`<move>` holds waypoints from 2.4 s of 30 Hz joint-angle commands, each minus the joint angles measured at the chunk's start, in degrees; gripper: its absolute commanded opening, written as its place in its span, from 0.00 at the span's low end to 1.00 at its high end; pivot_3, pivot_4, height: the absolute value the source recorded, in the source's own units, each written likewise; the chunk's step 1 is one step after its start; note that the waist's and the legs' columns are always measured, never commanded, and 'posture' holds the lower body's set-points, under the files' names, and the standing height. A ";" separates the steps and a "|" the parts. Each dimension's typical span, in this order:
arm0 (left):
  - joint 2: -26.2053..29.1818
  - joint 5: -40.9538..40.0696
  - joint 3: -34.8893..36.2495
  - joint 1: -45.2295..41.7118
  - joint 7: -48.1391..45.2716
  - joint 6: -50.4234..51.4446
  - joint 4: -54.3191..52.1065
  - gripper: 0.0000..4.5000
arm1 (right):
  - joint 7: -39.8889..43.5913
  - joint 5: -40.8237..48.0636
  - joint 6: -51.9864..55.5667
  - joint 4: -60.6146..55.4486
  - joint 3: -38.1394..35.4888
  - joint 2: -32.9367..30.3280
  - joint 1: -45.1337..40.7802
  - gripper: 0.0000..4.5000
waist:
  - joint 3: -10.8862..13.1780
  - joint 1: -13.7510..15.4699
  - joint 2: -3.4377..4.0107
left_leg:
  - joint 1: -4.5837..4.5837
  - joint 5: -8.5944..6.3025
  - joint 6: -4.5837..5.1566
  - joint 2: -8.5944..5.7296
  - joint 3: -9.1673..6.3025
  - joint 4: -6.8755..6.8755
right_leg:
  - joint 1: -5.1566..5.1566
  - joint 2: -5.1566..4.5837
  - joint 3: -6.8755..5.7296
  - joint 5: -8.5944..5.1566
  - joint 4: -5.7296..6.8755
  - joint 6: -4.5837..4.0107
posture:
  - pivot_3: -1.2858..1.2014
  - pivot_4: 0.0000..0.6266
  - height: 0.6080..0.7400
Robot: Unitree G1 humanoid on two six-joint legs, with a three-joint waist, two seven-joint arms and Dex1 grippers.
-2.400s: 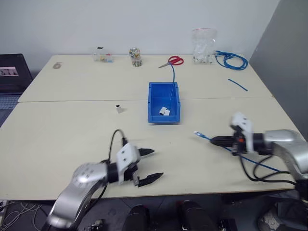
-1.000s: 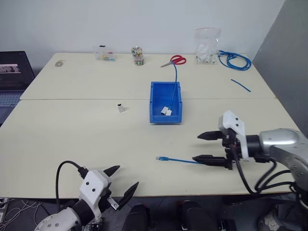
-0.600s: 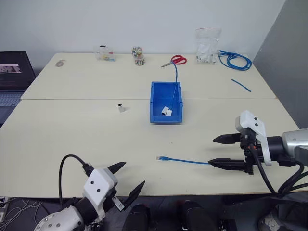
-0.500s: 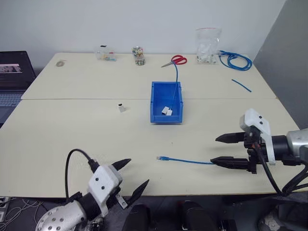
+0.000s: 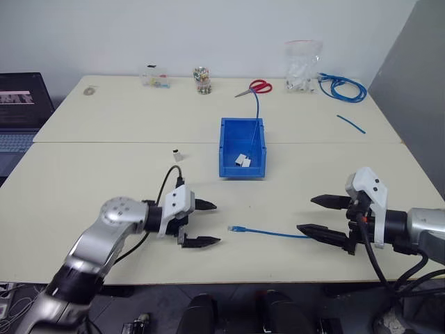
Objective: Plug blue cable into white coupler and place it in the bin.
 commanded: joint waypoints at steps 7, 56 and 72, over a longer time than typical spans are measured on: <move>-8.68 7.66 -6.01 -10.19 -8.42 -16.29 23.41 1.00 | -5.55 0.64 -4.76 -3.38 -1.47 0.98 3.37 0.99 | -0.04 0.21 0.05 | 0.00 -0.02 0.05 0.00 -0.02 0.04 | 0.02 -0.02 0.03 0.02 0.02 0.04 | 0.52 0.24 1.00; -19.71 -27.33 13.78 -11.56 8.41 55.48 -3.66 0.05 | -15.20 37.41 -8.26 2.14 -0.47 1.79 15.98 1.00 | -1.04 0.88 -0.07 | -0.09 0.01 0.12 0.03 -0.39 0.10 | 0.06 -0.02 -0.01 0.12 -0.05 0.23 | 0.52 0.24 1.00; -25.92 -47.47 24.89 -5.08 26.87 76.46 -16.71 0.05 | -35.01 58.94 -19.10 10.77 12.33 4.16 3.91 1.00 | -0.93 -0.16 -0.20 | 0.05 0.01 0.11 0.05 -0.51 0.07 | 0.08 0.12 0.17 0.08 0.05 0.17 | 0.52 0.24 1.00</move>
